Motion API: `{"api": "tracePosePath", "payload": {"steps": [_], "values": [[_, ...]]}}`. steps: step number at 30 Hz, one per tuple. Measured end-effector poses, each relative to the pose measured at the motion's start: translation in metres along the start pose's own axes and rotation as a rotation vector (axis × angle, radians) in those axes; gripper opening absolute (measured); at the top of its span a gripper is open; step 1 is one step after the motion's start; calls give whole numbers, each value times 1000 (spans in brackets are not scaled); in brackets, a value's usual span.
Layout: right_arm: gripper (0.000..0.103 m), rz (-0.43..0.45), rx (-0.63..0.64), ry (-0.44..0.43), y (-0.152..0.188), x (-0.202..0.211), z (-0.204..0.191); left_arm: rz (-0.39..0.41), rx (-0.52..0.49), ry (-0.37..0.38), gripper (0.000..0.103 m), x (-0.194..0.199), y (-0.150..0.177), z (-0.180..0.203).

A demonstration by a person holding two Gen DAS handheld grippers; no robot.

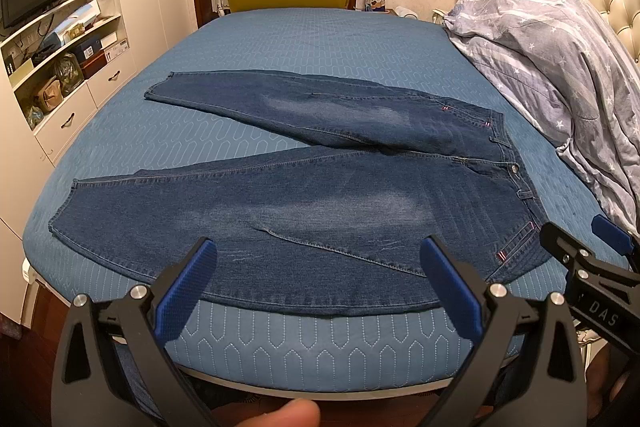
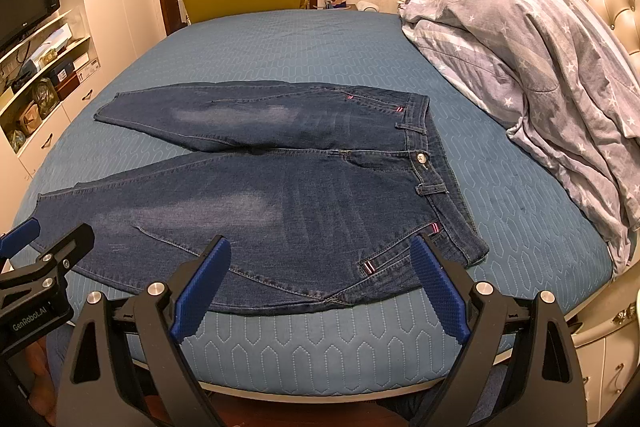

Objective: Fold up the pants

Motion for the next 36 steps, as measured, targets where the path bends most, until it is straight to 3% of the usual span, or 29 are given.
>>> {"api": "tracePosePath", "payload": {"steps": [12, 18, 22, 25, 31, 36], "values": [[88, -16, 1, -3, 5, -7, -2, -21, 5, 8, 102, -11, 3, -4], [88, -117, -64, -89, -7, -50, 25, -61, 24, 20, 102, -35, 6, -19], [88, -174, -53, -73, -55, -114, 67, -95, 56, 2, 102, -59, 3, -36], [88, -236, -131, -46, -103, -180, 114, -114, 62, -12, 102, -76, 0, -46], [88, -246, -157, -20, -193, -292, 175, -151, 76, -52, 102, -107, -7, -74], [88, -311, -181, -15, -216, -364, 198, -183, 107, -107, 102, -125, -7, -106]]}}
Point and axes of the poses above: each gripper's, at about its wrist camera, not at the fingertips, and x roughly against the way its jaws point, z to its right, y to its underside, the point moved 5 cm from there along -x, roughly the way its jaws point, and after that the axes turned 6 degrees about -x, right-handed, at the moved point
